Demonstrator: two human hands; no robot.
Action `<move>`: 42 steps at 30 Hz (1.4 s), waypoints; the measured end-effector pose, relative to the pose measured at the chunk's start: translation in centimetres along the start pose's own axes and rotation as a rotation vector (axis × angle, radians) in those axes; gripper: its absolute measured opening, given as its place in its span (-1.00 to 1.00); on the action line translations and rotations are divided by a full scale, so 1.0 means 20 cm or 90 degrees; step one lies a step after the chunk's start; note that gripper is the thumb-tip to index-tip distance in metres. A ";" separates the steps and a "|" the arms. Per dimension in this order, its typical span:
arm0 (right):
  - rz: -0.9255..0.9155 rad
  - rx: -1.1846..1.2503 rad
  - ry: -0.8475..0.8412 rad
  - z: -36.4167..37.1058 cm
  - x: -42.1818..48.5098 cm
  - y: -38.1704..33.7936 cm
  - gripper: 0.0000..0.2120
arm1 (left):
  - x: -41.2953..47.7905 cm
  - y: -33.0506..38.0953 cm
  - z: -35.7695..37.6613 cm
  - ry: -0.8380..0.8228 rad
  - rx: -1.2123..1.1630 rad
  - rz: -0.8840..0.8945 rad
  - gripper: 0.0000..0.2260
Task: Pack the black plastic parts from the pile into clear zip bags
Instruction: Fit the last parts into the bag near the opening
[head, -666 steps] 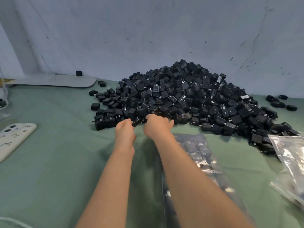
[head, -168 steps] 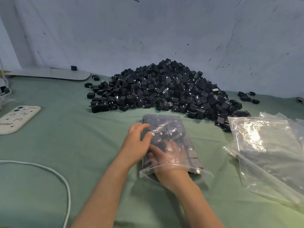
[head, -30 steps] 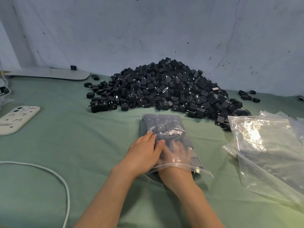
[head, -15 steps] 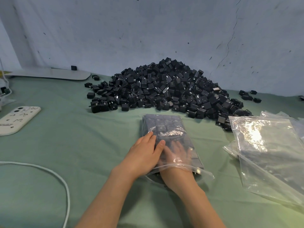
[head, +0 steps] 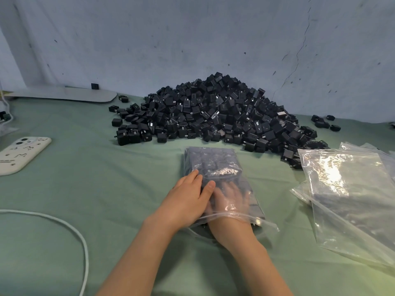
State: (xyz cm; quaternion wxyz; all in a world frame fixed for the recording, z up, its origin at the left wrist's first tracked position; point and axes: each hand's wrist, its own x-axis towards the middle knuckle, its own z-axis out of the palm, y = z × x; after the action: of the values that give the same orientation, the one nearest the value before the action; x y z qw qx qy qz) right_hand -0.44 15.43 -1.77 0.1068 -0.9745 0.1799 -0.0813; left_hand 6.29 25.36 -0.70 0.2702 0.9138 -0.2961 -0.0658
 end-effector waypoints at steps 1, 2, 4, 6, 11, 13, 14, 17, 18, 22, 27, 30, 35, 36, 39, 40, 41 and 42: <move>0.000 -0.001 -0.003 0.00 0.00 0.00 -0.59 | 0.00 0.00 0.00 0.001 0.002 0.001 -0.42; 0.001 -0.003 -0.008 0.00 0.00 0.00 -0.59 | 0.00 0.00 0.00 0.001 0.004 0.002 -0.41; 0.009 -0.002 -0.019 0.00 0.02 0.00 -0.59 | 0.00 0.00 0.00 0.000 0.008 0.005 -0.41; 0.022 0.004 -0.026 0.00 0.04 -0.01 -0.59 | 0.00 0.00 0.00 -0.002 0.007 0.004 -0.41; 0.037 -0.005 -0.045 0.02 0.07 -0.02 -0.60 | 0.01 0.00 0.01 0.000 -0.031 0.000 -0.41; 0.041 -0.012 -0.052 0.03 0.08 -0.01 -0.58 | 0.01 0.00 0.02 0.002 -0.033 0.003 -0.41; 0.040 -0.017 -0.053 0.03 0.08 -0.01 -0.57 | 0.02 0.00 0.02 0.003 -0.030 0.006 -0.42; 0.033 -0.041 -0.074 0.01 0.08 -0.02 -0.50 | 0.01 0.01 0.02 0.005 -0.029 0.016 -0.46; 0.029 -0.053 -0.088 0.00 0.07 -0.02 -0.47 | 0.01 0.01 0.02 0.004 -0.033 0.016 -0.47; -0.065 -0.071 -0.061 -0.03 -0.09 0.00 -0.45 | -0.01 0.02 0.00 -0.024 -0.021 0.015 -0.52; -0.192 -0.004 -0.148 -0.26 -0.32 0.00 -0.63 | -0.01 0.04 -0.04 -0.043 0.017 0.007 -0.54; -0.221 0.095 -0.188 -0.50 -0.31 -0.01 -0.77 | 0.02 0.05 -0.08 -0.045 0.033 0.005 -0.54; -0.104 0.228 0.007 -0.55 0.17 -0.08 -0.78 | 0.19 0.04 -0.15 0.051 -0.057 0.033 -0.72; -0.063 0.244 0.028 -0.51 0.31 -0.10 -0.75 | 0.24 0.04 -0.17 0.091 -0.097 0.016 -0.75; 0.025 0.279 0.006 -0.35 0.70 -0.14 -0.65 | 0.41 0.04 -0.21 0.169 -0.213 -0.077 -0.74; 0.046 0.275 -0.012 -0.29 0.81 -0.15 -0.62 | 0.46 0.03 -0.23 0.183 -0.255 -0.100 -0.73; 0.066 0.266 -0.028 -0.24 0.90 -0.15 -0.61 | 0.51 0.03 -0.25 0.195 -0.301 -0.113 -0.73; 0.088 0.255 -0.040 -0.19 0.98 -0.16 -0.60 | 0.56 0.02 -0.26 0.205 -0.345 -0.122 -0.73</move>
State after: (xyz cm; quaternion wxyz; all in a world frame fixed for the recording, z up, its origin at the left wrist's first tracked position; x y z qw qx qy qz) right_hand 17.99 10.40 4.94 0.3091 -0.9213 0.2230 -0.0773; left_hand 16.65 21.05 4.35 0.5393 0.8311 -0.1342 -0.0215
